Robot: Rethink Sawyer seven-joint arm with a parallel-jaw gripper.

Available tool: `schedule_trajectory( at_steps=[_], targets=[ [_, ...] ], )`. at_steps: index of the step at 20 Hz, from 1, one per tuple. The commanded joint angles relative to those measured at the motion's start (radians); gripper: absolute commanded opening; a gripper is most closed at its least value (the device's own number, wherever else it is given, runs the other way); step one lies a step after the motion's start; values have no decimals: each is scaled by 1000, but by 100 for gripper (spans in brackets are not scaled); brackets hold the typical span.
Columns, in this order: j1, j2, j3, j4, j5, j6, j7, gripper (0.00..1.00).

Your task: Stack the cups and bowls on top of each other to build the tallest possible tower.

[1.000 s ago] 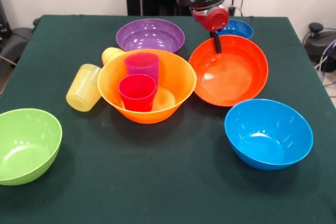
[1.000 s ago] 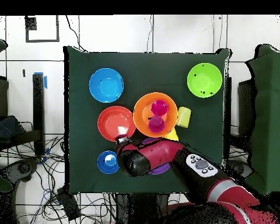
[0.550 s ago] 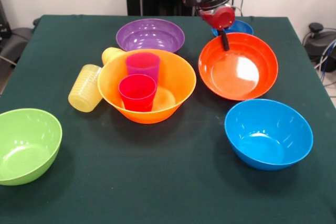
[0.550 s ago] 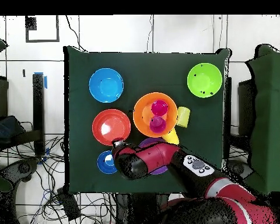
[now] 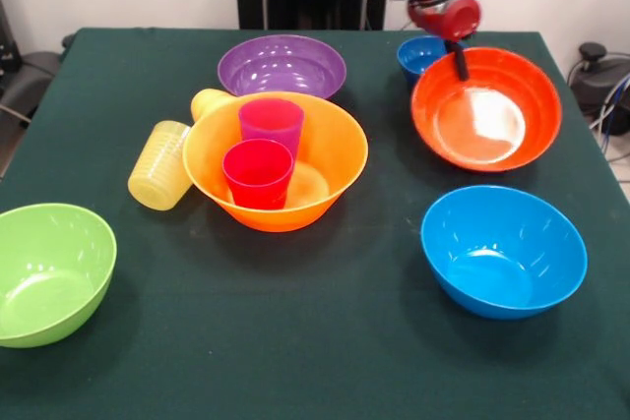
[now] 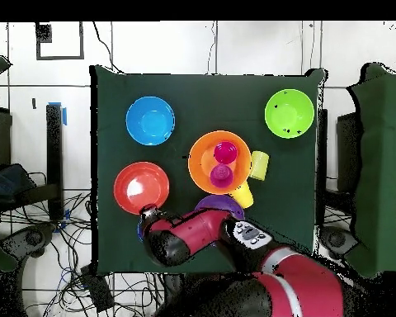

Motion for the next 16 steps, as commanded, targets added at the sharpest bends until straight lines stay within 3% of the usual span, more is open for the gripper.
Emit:
schedule_trajectory(
  at_steps=[1, 8, 12, 16],
  targets=[
    [51, -100, -6, 100, 69, -32, 337, 0],
    [6, -275, 68, 187, 152, 46, 367, 0],
    [25, -353, 1, 176, 193, 30, 415, 0],
    [10, -385, -17, 174, 250, 6, 484, 0]
  ],
)
